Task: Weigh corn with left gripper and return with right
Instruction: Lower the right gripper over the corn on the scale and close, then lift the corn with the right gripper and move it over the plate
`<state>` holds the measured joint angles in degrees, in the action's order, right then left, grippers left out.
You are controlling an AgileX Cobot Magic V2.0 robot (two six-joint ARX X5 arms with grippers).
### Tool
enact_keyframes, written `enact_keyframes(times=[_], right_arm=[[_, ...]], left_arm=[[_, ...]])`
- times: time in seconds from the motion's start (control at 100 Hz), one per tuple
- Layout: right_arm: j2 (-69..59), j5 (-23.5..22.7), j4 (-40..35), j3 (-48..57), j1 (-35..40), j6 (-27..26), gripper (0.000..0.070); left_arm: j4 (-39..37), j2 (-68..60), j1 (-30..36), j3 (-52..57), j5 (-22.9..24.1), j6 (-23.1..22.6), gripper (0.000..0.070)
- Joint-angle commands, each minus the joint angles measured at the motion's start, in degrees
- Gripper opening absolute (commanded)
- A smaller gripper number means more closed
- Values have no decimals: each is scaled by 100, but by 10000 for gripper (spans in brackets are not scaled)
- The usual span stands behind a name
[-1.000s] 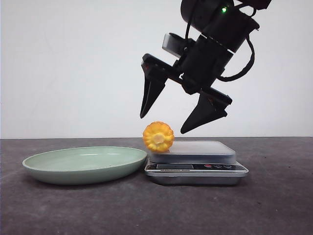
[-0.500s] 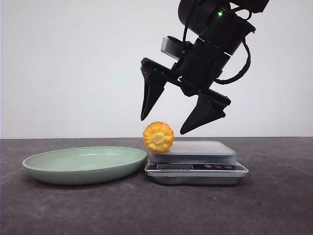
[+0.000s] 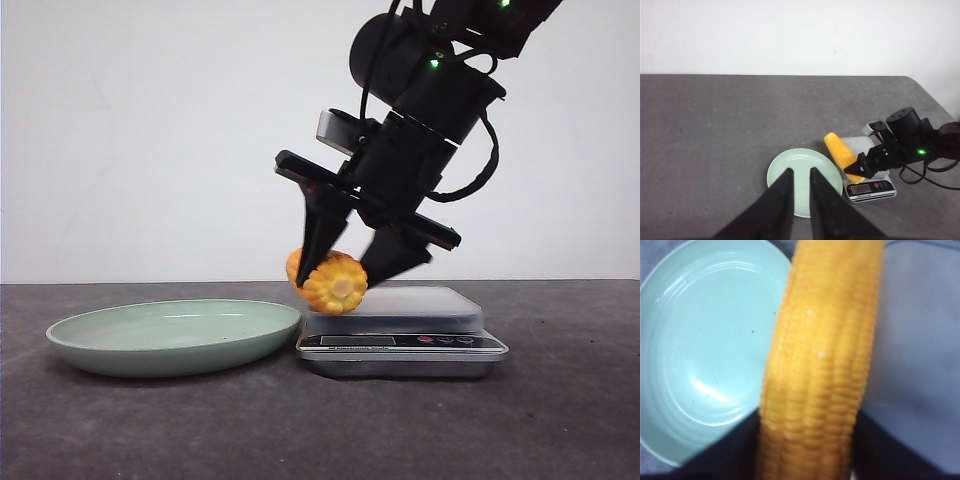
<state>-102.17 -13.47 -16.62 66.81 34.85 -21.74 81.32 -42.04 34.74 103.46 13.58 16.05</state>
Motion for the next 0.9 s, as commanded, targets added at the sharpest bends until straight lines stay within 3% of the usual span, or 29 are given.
enact_keyframes(times=[0.0,0.46,0.89], right_arm=[[-197,4,-122,39,37,-33,0],[234,-214,-483,1027,46,315,0],[789,-295,-597,2671,914,686,0]], left_arm=[[197,-52,37,103,11,-63,12],[197,-52,37,103,11,-192,12],[197,-52,37,103,13,-317,12]])
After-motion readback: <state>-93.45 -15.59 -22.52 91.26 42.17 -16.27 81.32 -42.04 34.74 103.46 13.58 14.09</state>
